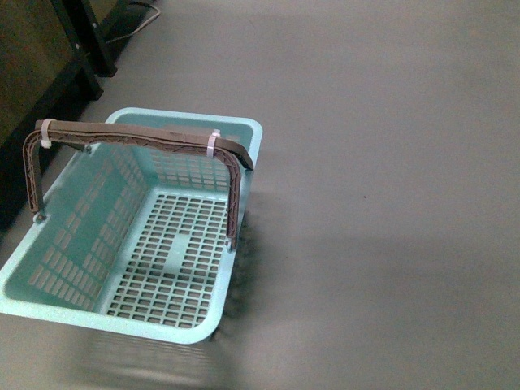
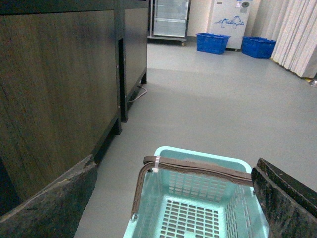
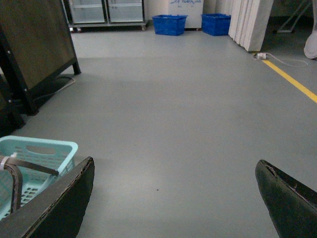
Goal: Pick mango and avocado into basket
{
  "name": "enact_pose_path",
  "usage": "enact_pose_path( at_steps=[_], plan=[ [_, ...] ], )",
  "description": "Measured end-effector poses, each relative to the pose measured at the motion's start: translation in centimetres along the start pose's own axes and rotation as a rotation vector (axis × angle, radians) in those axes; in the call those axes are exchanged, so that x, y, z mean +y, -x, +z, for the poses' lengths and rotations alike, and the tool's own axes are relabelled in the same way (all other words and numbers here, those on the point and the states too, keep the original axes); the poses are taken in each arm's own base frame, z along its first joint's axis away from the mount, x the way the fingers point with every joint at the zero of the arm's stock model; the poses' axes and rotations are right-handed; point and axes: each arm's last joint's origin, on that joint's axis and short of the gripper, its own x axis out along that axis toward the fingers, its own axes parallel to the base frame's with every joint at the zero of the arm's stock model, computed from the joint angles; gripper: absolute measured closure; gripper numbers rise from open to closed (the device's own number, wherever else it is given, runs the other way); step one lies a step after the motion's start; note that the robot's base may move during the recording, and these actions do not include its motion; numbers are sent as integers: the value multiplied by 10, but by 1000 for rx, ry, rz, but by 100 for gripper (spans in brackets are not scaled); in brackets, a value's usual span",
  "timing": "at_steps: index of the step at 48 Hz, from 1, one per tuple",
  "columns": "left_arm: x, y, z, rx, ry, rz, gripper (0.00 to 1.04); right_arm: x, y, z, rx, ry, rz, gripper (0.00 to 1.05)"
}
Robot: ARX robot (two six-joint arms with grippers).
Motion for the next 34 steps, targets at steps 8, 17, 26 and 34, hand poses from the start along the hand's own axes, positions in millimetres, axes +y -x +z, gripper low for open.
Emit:
enact_pose_path(
  at_steps=[8,17,26,34],
  plan=[
    [0,0,0,0,0,0,9,0,0,0,0,0,0,9],
    [0,0,0,0,0,0,9,0,0,0,0,0,0,9],
    [0,0,0,0,0,0,9,0,0,0,0,0,0,9],
    [0,-1,-1,65,34,48,9,0,0,0,0,0,0,9]
  ],
)
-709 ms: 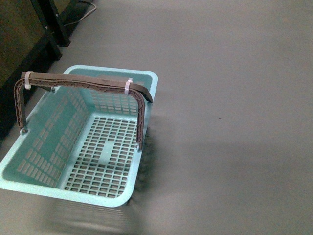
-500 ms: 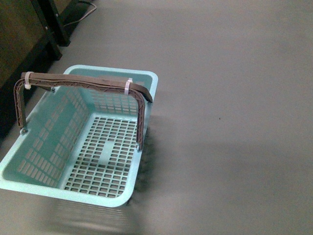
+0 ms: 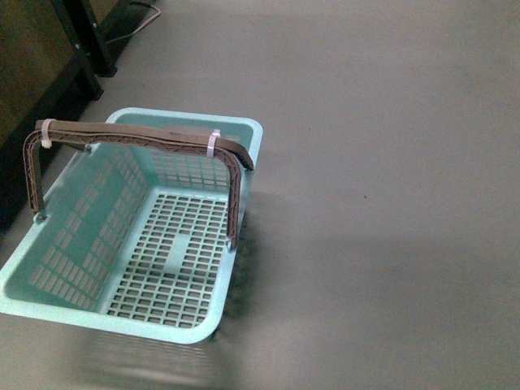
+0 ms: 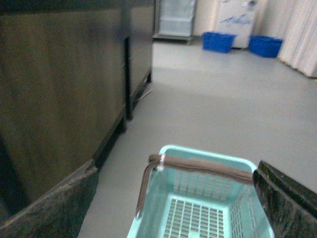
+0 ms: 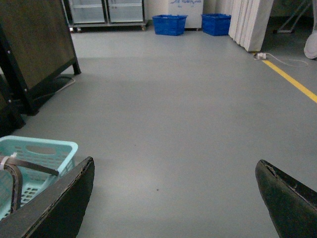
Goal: Pick mango and avocado into basket
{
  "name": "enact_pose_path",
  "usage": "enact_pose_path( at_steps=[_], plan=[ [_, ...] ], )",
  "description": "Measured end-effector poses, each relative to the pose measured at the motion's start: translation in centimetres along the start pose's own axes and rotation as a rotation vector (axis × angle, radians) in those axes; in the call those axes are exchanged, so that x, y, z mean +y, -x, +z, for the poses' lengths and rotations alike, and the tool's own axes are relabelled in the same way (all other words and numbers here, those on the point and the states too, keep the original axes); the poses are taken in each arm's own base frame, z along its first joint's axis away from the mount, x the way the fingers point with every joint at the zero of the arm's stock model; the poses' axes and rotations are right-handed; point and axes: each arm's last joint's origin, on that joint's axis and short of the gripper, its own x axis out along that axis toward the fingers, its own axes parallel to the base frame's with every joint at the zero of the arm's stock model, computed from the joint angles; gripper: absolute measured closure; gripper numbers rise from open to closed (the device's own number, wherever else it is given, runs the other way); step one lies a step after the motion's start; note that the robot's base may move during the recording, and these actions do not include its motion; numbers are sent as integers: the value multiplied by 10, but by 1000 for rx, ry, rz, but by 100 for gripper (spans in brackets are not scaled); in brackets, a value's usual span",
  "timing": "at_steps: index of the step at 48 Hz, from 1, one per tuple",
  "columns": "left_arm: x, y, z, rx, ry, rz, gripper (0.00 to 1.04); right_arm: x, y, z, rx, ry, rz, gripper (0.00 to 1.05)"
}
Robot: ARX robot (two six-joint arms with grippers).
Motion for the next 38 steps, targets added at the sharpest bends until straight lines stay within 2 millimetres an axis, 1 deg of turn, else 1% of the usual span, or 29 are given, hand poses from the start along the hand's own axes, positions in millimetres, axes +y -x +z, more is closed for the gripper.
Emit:
enact_pose_path(
  at_steps=[2,4,10,13,16,18,21,24,26,31,34,38],
  plan=[
    [0,-4,-1,78,68,29,9,0,0,0,0,0,0,9],
    [-1,-12,-2,121,140,13,9,0,0,0,0,0,0,9],
    [4,-33,4,155,322,-45,9,0,0,0,0,0,0,9],
    [13,-50,7,176,472,-80,9,0,0,0,0,0,0,9],
    [21,-67,6,195,597,-81,9,0,0,0,0,0,0,9],
    [25,-84,2,221,716,-78,9,0,0,0,0,0,0,9],
    [26,-105,-6,265,831,-61,9,0,0,0,0,0,0,9],
    [24,-127,-20,329,949,-26,9,0,0,0,0,0,0,9],
    [21,-136,-28,362,998,-15,9,0,0,0,0,0,0,9],
    [13,-157,-45,420,1090,10,9,0,0,0,0,0,0,9],
    [2,-175,-58,465,1147,27,9,0,0,0,0,0,0,9],
    [-8,-189,-70,501,1184,52,9,0,0,0,0,0,0,9]
  ],
)
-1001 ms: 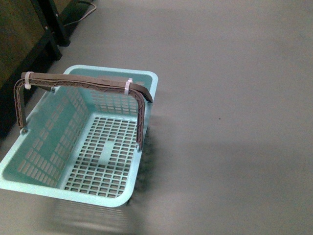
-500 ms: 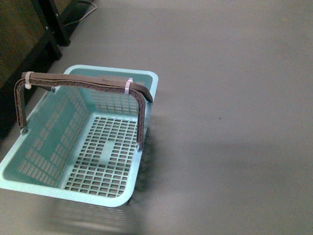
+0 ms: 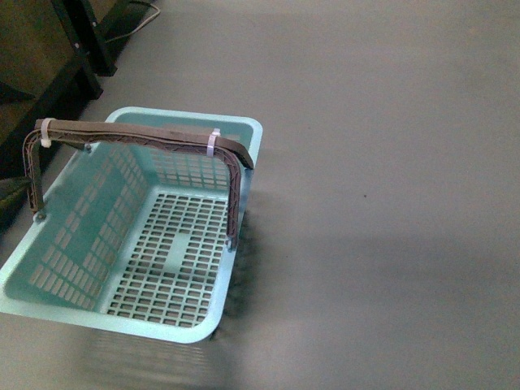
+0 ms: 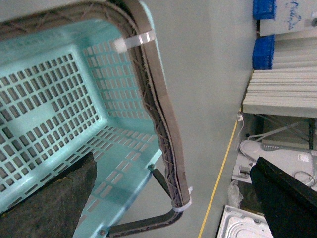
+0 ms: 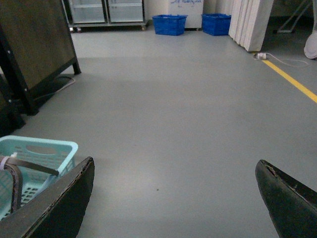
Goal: Pick mango and avocado into basket
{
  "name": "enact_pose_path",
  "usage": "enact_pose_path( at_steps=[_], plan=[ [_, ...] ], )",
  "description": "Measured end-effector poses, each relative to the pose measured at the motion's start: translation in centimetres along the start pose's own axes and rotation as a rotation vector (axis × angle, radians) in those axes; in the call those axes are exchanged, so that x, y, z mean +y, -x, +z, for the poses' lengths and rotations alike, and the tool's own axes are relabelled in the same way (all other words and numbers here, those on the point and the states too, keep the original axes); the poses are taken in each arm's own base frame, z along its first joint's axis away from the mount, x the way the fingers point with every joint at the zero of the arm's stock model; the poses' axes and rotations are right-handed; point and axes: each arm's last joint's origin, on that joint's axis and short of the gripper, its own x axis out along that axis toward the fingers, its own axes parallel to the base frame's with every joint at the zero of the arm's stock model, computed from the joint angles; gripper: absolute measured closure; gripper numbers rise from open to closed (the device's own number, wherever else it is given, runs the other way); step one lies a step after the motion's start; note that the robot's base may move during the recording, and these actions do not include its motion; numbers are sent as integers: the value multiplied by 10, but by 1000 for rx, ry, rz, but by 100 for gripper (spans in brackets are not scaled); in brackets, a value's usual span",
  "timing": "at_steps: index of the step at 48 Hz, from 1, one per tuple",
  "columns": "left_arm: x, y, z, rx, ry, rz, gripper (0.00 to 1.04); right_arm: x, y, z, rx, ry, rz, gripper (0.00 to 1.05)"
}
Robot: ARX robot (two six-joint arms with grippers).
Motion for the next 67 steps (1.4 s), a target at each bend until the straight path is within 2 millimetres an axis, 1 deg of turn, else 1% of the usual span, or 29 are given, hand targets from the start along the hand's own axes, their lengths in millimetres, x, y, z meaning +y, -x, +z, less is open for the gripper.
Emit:
enact_pose_path(
  at_steps=[3,8,13,22,32,38,45,46,50,51,56,67],
  plan=[
    [-1,-18,-10,20,26,17,9,0,0,0,0,0,0,9],
    [-6,-36,-20,35,49,15,9,0,0,0,0,0,0,9],
    [-12,-60,-31,45,67,15,9,0,0,0,0,0,0,9],
    [-23,-95,-39,28,78,23,9,0,0,0,0,0,0,9],
    [-34,-119,-44,14,66,17,9,0,0,0,0,0,0,9],
    [-29,-129,-48,13,62,50,9,0,0,0,0,0,0,9],
    [-22,-136,-46,1,65,96,9,0,0,0,0,0,0,9],
    [-20,-137,-46,-2,65,106,11,0,0,0,0,0,0,9],
    [-17,-138,-46,-7,66,119,25,0,0,0,0,0,0,9],
    [-16,-138,-46,-9,66,121,30,0,0,0,0,0,0,9],
    [-17,-139,-46,-17,65,117,49,0,0,0,0,0,0,9],
    [-18,-139,-45,-34,66,118,78,0,0,0,0,0,0,9]
  ],
)
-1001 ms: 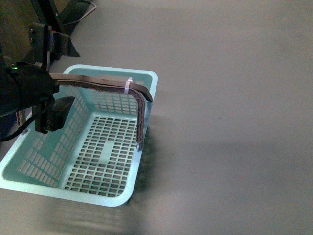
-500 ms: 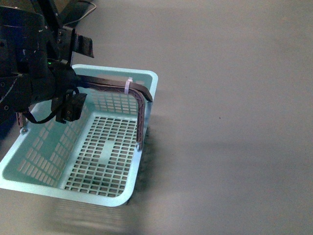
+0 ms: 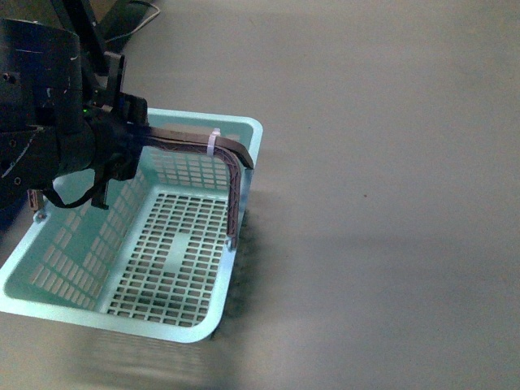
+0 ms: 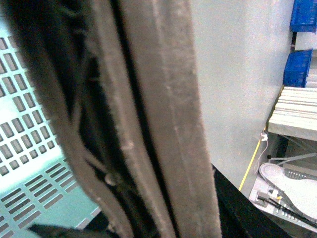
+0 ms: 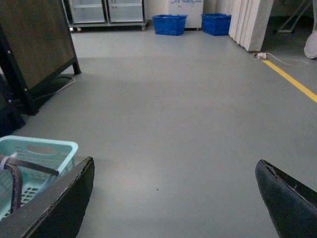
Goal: Pick mango and avocado into basket
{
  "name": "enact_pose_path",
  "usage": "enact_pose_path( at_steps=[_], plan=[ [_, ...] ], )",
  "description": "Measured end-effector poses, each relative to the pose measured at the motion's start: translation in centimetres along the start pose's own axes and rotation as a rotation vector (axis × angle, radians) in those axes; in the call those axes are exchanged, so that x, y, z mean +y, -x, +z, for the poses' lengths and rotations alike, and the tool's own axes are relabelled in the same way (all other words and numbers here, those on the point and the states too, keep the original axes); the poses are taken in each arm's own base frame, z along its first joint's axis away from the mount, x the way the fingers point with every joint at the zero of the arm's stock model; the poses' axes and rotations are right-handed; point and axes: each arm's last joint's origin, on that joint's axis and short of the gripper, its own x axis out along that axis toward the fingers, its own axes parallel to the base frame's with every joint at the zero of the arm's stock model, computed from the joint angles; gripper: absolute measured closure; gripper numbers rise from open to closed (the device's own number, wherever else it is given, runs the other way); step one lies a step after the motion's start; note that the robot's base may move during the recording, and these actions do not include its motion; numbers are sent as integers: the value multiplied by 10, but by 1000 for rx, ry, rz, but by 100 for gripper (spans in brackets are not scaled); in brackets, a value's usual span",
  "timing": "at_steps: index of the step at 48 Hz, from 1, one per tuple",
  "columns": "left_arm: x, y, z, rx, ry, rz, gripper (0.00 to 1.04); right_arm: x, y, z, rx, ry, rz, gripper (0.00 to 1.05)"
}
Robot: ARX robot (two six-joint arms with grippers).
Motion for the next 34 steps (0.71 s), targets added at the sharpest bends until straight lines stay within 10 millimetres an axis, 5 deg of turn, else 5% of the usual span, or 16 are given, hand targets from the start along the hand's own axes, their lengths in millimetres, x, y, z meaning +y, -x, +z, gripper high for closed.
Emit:
enact_pose_path(
  at_steps=[9,17,34],
  plan=[
    [-2,6,0,1,26,-3,87,0,0,0,0,0,0,9],
    [-7,39,-2,-12,11,-5,87,0,0,0,0,0,0,9],
    [-65,185,10,-91,120,-225,87,0,0,0,0,0,0,9]
  ],
)
